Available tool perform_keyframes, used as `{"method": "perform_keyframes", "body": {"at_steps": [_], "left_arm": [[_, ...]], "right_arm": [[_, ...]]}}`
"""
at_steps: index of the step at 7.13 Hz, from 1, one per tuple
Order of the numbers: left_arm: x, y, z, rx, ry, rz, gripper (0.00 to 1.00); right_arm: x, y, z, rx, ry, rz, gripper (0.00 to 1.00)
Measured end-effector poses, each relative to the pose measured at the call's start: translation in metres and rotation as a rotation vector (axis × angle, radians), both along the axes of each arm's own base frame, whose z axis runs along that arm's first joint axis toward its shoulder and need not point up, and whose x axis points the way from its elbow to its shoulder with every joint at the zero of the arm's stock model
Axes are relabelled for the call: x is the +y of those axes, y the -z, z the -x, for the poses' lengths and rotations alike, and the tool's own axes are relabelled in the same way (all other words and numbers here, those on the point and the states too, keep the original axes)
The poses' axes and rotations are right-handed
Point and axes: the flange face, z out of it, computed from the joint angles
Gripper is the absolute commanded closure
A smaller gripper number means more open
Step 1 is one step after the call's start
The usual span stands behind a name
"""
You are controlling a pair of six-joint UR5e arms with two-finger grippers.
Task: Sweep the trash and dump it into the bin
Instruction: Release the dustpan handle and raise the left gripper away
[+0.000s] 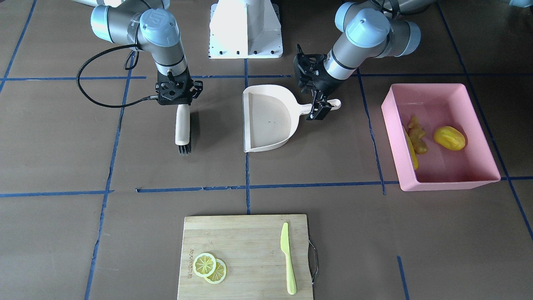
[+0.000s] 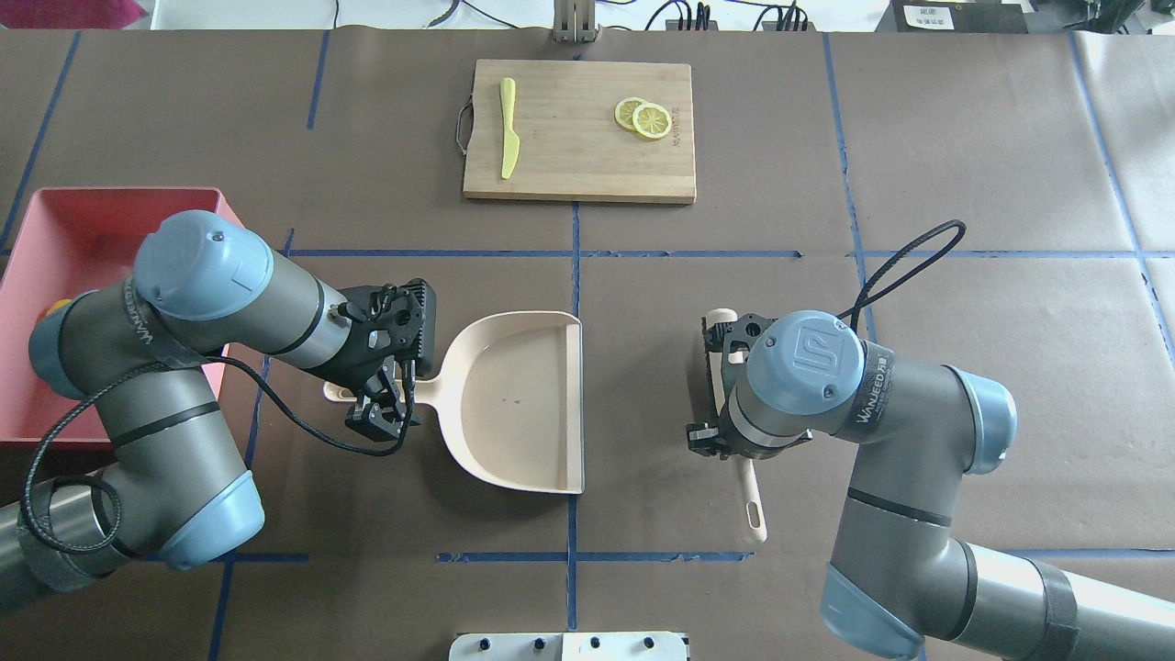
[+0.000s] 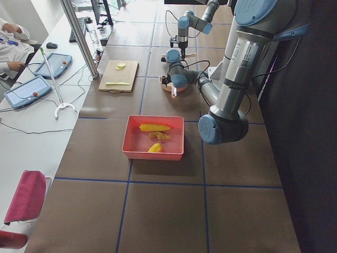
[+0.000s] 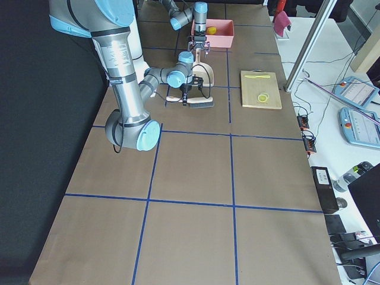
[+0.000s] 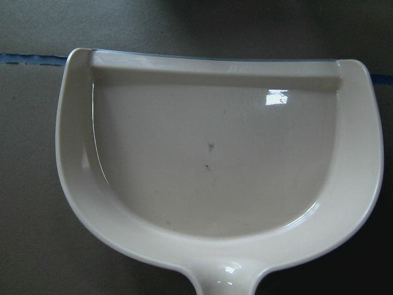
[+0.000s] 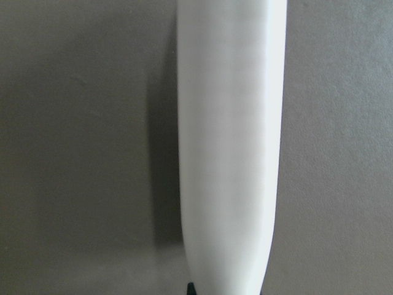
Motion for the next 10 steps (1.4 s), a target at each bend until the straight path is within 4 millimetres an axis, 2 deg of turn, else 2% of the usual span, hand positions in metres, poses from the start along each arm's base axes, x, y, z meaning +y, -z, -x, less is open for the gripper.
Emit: {"method": "perform_keyframes", "body": {"at_steps": [2, 3, 4, 6, 7, 9, 10], "left_arm": [[0.011, 0.030, 0.038, -0.061, 0.025, 0.037, 0.00], [0.002, 0.030, 0.058, -0.080, 0.059, 0.050, 0.00], [-0.014, 0.022, 0.081, -0.098, 0.109, 0.066, 0.00], [-0.058, -0.002, 0.144, -0.131, 0.243, 0.102, 0.00], [-0.075, -0.027, 0.179, -0.163, 0.312, 0.143, 0.00], [-0.107, -0.111, 0.275, -0.261, 0.493, 0.292, 0.00], [-0.117, -0.160, 0.326, -0.311, 0.584, 0.385, 0.00]], "right_arm": [[0.000, -0.001, 0.000, 0.001, 0.000, 0.000, 1.00], [0.000, -0.002, 0.000, 0.003, 0.001, 0.000, 1.00], [0.000, -0.002, 0.000, 0.004, 0.001, 0.001, 1.00], [-0.001, -0.003, -0.001, 0.005, -0.001, 0.002, 1.00], [-0.001, -0.003, -0.001, 0.006, -0.001, 0.002, 1.00], [-0.001, -0.005, -0.001, 0.008, -0.002, 0.003, 1.00], [-0.001, -0.004, -0.001, 0.007, -0.002, 0.002, 1.00]]}}
